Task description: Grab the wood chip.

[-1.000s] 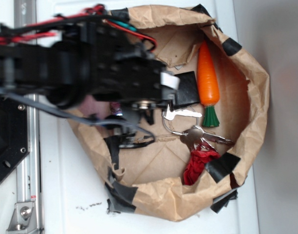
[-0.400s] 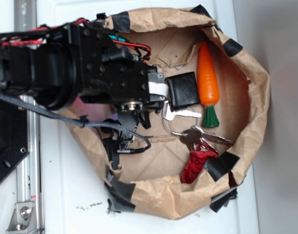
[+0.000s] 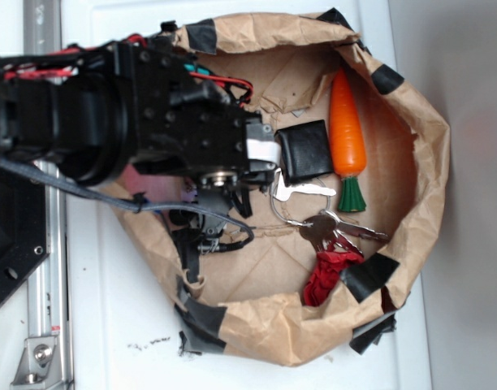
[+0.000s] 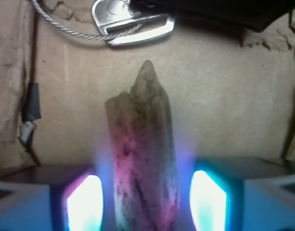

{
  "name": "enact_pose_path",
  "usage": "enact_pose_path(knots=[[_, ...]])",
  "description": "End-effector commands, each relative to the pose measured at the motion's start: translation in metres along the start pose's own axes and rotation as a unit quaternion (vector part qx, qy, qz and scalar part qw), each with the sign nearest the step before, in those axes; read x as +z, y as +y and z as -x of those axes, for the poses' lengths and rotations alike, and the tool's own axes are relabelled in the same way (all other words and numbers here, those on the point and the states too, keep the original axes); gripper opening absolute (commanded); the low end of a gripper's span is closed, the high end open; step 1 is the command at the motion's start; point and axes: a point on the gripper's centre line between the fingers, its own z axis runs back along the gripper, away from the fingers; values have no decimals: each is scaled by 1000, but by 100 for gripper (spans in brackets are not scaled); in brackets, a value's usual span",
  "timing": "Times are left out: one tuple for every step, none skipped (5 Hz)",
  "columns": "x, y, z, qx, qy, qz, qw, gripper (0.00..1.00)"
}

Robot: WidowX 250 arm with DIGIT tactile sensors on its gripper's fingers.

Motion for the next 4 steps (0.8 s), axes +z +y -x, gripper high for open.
enact_pose_path(knots=[[-6, 9, 1, 15, 6, -2, 1000, 0], [0, 11, 1, 19, 4, -2, 1000, 0], [24, 16, 5, 36, -8, -9, 999, 0], [73, 23, 8, 57, -30, 17, 998, 0]])
